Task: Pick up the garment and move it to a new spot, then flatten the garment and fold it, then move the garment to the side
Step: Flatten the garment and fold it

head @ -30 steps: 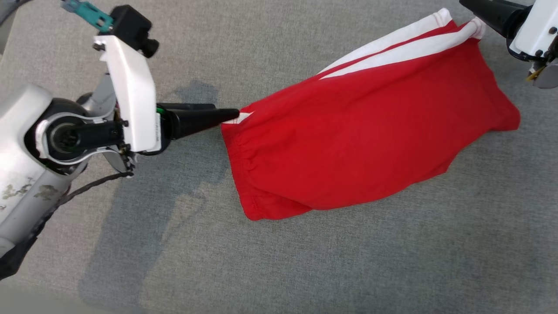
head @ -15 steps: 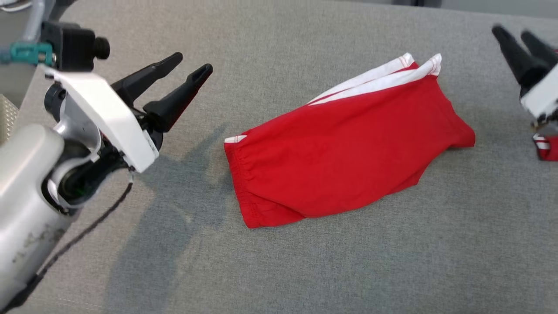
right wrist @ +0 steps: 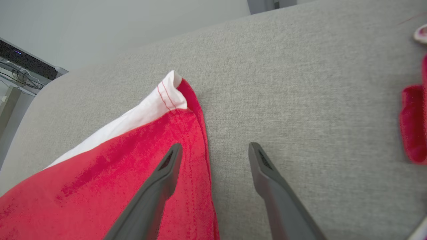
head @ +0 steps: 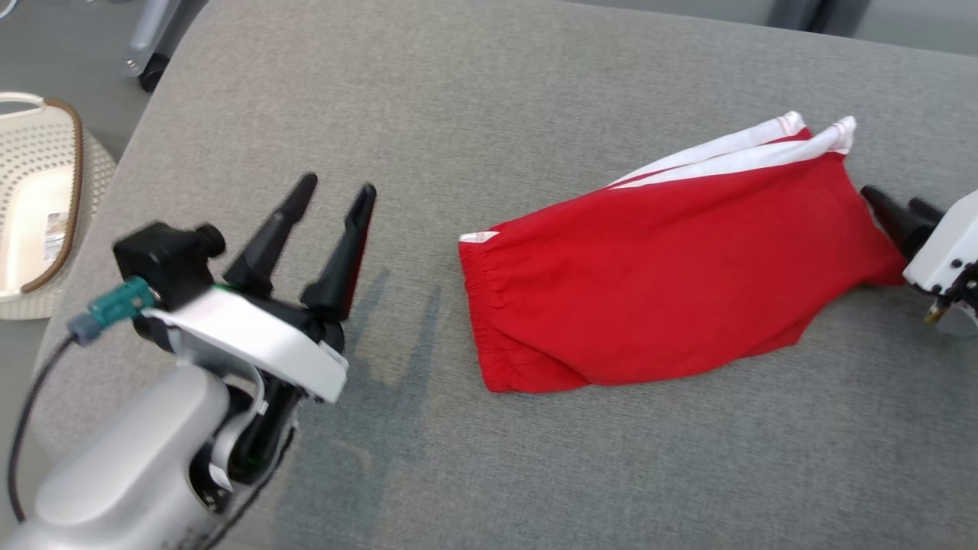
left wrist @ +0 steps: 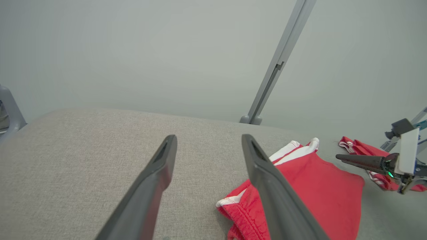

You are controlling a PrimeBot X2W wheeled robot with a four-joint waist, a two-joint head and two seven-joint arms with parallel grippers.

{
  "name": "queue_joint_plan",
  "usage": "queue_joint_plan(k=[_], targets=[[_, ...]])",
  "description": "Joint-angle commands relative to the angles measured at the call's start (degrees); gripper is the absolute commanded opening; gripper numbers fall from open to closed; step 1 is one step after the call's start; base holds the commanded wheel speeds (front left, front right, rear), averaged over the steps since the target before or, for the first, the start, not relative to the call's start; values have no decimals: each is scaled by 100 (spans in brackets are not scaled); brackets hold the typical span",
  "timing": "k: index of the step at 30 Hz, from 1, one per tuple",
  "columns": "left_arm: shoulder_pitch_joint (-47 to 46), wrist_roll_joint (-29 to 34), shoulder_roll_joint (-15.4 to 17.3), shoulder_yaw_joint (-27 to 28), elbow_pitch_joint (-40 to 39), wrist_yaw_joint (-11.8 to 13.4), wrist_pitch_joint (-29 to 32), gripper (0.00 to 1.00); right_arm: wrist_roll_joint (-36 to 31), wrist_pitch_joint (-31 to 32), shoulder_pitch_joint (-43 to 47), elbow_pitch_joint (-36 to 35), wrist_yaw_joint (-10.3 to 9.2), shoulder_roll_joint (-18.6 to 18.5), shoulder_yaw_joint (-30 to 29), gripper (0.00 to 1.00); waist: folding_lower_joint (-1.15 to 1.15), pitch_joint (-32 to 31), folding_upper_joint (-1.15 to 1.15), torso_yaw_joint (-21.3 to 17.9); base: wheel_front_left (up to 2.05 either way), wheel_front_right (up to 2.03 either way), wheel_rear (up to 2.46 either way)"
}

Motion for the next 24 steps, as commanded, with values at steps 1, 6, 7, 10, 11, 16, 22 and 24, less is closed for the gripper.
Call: queue_joint_plan(k=[1,6,7,10,11,16,22,24], targets=[[118,-3,-21,9,2,27,-41,100,57,96,-26,68,4,13,46,100,0,47,0,116,0,0,0],[400,98,-205,-135,72,-59,-103,100,223,694,-150,538,4,4,181,100,0,98,0,314,0,0,0],[442,105,-226,-149,91,-69,-114,100,243,814,-171,644,4,20,185,100,0,93,0,342,0,0,0],[530,98,-321,-145,135,-96,-129,100,377,1196,-276,901,4,168,161,100,0,95,0,412,0,0,0],[545,111,-343,-150,151,-111,-139,100,409,1319,-301,968,4,206,158,100,0,93,0,429,0,0,0],[604,173,-494,-197,204,-156,-150,100,489,1460,-512,1068,4,356,117,100,0,96,0,490,0,0,0],[671,263,-596,-114,249,-149,-177,100,553,1217,-469,941,5,372,148,0,0,-40,0,449,0,0,0],[752,318,-617,-38,242,-111,-177,100,620,1103,-412,913,4,341,116,0,0,-142,0,391,0,0,0]])
